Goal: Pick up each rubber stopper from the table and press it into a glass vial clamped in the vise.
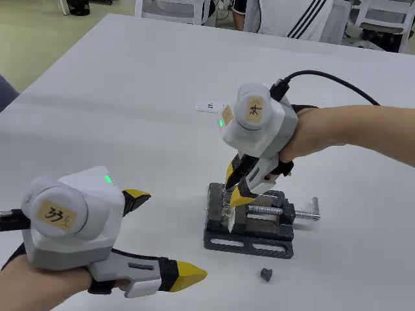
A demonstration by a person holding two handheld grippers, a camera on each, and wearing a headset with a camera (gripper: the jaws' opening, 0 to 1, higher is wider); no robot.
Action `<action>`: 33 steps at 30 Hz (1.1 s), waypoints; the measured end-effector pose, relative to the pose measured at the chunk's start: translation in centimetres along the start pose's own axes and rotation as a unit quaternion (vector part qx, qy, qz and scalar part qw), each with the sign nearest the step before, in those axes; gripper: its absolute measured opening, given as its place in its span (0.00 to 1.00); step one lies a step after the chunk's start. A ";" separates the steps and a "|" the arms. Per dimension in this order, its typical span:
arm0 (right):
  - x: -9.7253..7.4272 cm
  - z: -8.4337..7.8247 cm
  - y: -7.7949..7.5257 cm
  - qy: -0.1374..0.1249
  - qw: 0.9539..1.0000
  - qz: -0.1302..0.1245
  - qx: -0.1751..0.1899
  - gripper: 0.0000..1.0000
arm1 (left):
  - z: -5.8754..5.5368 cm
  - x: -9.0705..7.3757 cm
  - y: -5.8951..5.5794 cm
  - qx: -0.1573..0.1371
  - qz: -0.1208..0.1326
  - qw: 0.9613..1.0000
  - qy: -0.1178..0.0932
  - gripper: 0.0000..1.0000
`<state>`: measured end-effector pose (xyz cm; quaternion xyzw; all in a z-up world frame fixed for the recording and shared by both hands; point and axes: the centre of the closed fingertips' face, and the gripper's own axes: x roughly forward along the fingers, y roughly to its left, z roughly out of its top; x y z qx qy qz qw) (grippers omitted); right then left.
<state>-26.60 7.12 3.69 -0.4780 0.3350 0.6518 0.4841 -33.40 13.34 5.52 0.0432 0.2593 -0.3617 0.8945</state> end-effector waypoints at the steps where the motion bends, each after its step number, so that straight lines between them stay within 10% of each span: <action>1: -0.1 0.0 -0.1 -0.003 1.000 -0.005 -0.001 0.25 | 0.0 0.0 0.0 0.000 0.000 1.000 0.000 0.90; 17: -0.5 -1.6 2.1 -0.058 0.998 -0.027 0.030 0.68 | 0.4 -0.1 -0.2 0.008 0.000 1.000 -0.001 0.91; 33: -1.2 -2.8 4.3 -0.080 0.994 -0.038 0.061 0.66 | 0.9 0.0 -0.9 0.020 -0.007 1.000 0.004 0.91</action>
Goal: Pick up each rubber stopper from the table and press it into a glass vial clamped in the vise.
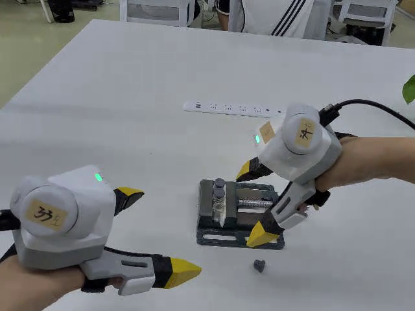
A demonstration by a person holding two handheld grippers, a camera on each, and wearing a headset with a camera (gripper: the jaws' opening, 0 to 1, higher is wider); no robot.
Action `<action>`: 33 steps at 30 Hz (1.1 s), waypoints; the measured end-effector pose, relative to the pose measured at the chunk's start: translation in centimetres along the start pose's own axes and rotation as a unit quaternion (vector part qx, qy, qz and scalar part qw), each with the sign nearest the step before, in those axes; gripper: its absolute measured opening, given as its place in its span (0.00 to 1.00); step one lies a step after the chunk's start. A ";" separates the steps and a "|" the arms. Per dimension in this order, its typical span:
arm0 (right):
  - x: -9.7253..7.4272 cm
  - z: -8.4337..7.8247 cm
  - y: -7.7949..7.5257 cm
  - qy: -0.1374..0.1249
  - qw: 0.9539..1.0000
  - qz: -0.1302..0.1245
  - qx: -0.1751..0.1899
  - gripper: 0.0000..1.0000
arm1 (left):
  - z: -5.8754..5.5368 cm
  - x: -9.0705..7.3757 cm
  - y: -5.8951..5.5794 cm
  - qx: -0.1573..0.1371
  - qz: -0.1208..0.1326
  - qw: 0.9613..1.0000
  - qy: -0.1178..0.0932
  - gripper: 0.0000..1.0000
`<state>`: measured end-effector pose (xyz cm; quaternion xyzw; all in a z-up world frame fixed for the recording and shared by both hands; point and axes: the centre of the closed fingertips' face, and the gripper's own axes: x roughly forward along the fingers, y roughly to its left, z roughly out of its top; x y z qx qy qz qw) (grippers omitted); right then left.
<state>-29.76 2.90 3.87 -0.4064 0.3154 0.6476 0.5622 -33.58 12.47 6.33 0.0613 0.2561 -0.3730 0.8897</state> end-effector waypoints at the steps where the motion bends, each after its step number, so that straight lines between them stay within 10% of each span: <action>1: -0.1 -0.2 0.1 -0.001 1.000 -0.002 0.006 0.66 | 0.0 0.1 0.0 0.000 -0.001 1.000 0.000 0.91; 18: -0.4 -3.5 2.9 -0.016 0.997 -0.022 0.074 0.60 | 0.0 0.6 -1.0 0.015 -0.022 1.000 0.009 0.91; 33: 2.6 -5.2 5.4 -0.038 0.978 -0.052 0.197 0.41 | -0.2 1.1 -1.7 0.025 -0.038 0.999 0.017 0.91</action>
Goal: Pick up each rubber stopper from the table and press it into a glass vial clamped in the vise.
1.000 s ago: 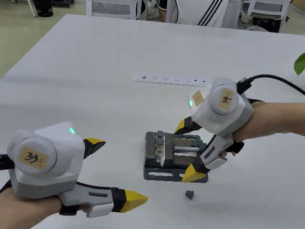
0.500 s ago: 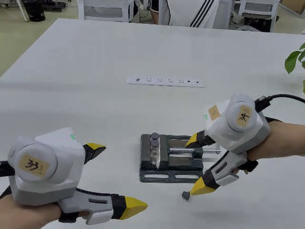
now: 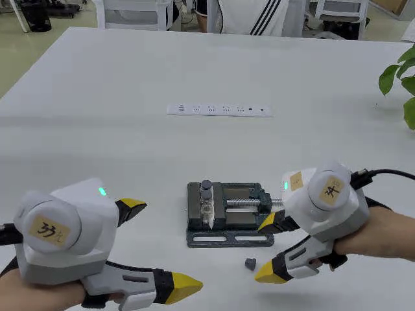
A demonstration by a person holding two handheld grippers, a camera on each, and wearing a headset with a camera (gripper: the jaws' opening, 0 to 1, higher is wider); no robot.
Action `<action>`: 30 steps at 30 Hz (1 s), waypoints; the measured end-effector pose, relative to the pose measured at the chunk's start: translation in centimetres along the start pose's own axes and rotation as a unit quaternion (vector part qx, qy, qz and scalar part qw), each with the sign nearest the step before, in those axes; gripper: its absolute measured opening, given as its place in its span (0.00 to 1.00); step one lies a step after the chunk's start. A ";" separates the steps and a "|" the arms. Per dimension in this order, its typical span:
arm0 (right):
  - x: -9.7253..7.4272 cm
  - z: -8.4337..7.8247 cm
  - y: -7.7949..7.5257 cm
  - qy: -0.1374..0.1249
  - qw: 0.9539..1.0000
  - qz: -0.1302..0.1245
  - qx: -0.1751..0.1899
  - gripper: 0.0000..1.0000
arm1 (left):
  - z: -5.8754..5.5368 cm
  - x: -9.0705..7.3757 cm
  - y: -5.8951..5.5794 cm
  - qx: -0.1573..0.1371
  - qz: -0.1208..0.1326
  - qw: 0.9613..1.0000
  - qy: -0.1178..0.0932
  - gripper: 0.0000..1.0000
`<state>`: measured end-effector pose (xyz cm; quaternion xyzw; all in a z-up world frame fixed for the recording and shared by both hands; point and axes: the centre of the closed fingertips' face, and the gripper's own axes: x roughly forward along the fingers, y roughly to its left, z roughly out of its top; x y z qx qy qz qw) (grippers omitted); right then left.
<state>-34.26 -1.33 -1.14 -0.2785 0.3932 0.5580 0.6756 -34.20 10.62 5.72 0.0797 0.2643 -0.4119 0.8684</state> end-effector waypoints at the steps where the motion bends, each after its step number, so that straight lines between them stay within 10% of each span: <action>1: 0.1 -0.2 -0.2 0.000 1.000 -0.008 0.009 0.38 | 0.0 0.0 0.0 0.000 -0.001 1.000 0.000 0.91; 11: 1.3 -0.8 -0.1 -0.019 0.997 -0.030 0.075 0.19 | -0.3 0.0 -0.1 -0.003 -0.002 1.000 0.001 0.90; 30: 1.7 -1.0 -0.2 -0.014 0.997 -0.038 0.063 0.08 | -0.6 0.0 -0.2 -0.008 0.001 1.000 0.001 0.90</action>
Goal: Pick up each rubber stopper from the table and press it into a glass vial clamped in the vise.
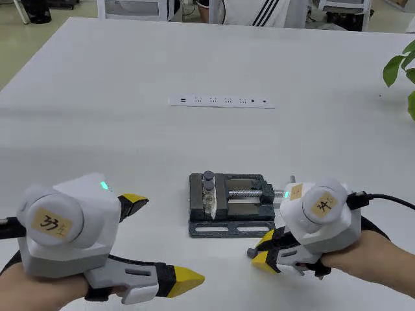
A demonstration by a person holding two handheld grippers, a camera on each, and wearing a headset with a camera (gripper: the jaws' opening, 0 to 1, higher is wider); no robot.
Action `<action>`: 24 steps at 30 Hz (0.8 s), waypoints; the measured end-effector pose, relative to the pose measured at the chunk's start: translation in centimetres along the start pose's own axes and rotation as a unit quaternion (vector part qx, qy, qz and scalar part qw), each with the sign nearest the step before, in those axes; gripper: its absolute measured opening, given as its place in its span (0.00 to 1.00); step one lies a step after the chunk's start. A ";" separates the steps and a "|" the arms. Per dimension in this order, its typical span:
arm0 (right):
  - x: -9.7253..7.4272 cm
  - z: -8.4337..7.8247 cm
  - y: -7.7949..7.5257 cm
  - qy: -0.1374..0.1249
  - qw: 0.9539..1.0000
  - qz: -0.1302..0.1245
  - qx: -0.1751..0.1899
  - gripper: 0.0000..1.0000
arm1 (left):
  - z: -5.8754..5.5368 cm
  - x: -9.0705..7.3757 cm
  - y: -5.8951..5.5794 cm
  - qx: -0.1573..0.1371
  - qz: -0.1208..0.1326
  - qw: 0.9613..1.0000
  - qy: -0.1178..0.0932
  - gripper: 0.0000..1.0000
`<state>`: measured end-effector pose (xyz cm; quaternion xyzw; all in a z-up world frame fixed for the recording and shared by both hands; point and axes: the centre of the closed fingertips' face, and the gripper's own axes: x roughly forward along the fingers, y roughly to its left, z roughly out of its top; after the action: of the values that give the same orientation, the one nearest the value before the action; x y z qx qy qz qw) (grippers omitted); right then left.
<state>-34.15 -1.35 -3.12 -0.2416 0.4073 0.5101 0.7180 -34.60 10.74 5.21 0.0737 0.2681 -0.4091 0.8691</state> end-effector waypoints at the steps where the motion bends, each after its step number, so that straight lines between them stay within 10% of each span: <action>1: 0.0 0.1 0.0 -0.002 1.000 -0.001 -0.001 0.08 | 0.0 0.0 0.0 -0.001 0.000 1.000 0.000 0.90; 15: -2.1 2.4 0.0 0.023 0.996 0.029 -0.082 0.08 | -0.6 -0.6 -0.4 0.012 0.006 1.000 0.004 0.87; 24: -5.0 5.7 -0.4 0.058 0.983 0.062 -0.162 0.07 | 0.3 -0.4 -1.2 0.029 0.006 1.000 -0.006 0.84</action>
<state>-32.63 0.15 4.17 -0.3580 0.3743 0.5980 0.6117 -35.55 10.14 5.79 0.0980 0.2509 -0.4120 0.8704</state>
